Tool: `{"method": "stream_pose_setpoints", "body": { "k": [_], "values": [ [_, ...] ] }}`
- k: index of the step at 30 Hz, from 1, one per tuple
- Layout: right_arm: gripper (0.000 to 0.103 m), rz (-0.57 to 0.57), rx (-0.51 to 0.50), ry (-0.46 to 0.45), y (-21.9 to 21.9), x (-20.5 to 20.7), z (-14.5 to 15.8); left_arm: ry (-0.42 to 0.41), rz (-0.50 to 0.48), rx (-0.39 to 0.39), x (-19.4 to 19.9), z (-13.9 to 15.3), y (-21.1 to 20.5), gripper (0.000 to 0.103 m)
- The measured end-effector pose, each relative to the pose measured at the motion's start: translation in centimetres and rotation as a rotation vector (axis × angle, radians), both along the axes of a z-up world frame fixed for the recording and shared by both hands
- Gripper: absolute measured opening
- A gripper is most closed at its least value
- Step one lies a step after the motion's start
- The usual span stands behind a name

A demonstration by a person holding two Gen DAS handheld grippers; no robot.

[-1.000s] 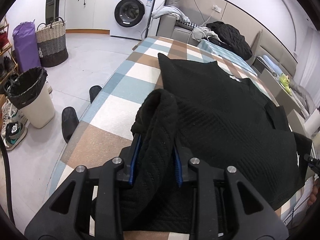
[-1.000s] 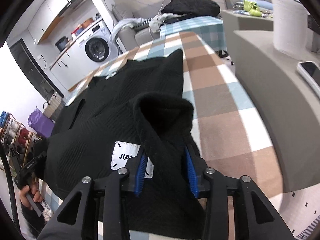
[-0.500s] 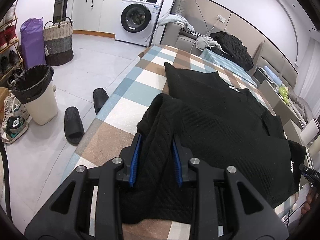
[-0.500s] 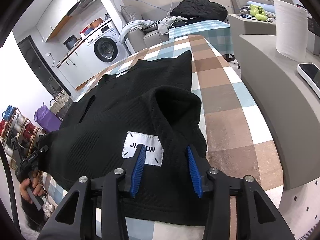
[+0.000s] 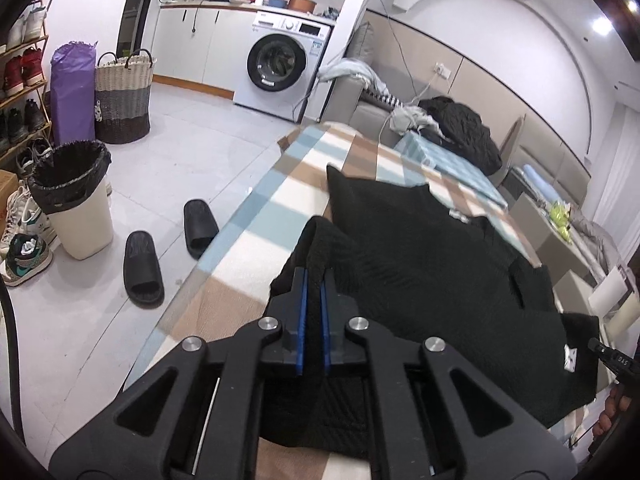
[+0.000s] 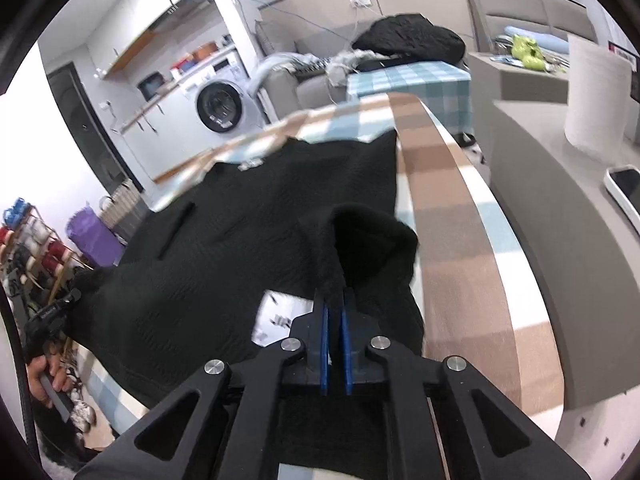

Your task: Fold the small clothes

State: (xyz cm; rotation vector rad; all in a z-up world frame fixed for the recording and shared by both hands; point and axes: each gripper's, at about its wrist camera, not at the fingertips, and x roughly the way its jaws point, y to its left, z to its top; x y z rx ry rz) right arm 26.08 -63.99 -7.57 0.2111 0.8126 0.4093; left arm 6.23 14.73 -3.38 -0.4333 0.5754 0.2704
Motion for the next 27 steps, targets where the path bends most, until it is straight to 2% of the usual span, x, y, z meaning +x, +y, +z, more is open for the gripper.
{"method": "stream_pose_setpoints", "body": {
  "k": [4, 6, 12, 16, 18, 20, 22, 24, 27],
  "values": [
    [0.005, -0.027, 0.126, -0.029, -1.1, 2.0, 2.2, -0.048, -0.009, -0.010, 1.6, 1.7, 0.5, 0.003],
    [0.005, -0.056, 0.175, -0.040, -1.5, 3.7, 3.1, -0.065, -0.010, 0.011, 3.0, 2.7, 0.7, 0.003],
    [0.005, -0.147, 0.212, -0.051, -1.5, 9.0, 4.0, -0.085, -0.004, 0.028, 8.2, 4.5, 2.0, 0.003],
    [0.005, -0.201, 0.163, -0.009, -0.6, 11.9, 2.9, -0.025, -0.009, 0.018, 12.2, 3.6, 2.5, 0.003],
    [0.010, -0.198, 0.127, 0.058, -0.1, 13.4, 1.4, 0.040, 0.008, -0.016, 13.7, 2.2, 2.8, 0.004],
    [0.019, -0.194, 0.131, 0.144, -0.4, 14.0, -0.1, 0.096, 0.001, -0.045, 14.7, 0.8, 3.0, 0.006],
    [0.036, -0.185, 0.170, 0.189, -1.2, 13.3, -1.1, 0.121, 0.004, -0.050, 14.7, -0.3, 3.0, 0.015],
    [0.040, -0.176, 0.184, 0.191, -2.2, 11.7, -1.4, 0.124, 0.003, -0.059, 14.0, -1.0, 3.0, 0.027],
    [0.042, -0.146, 0.210, 0.190, -3.3, 9.0, -1.6, 0.132, 0.008, -0.059, 12.6, -1.8, 3.0, 0.034]
  ]
}}
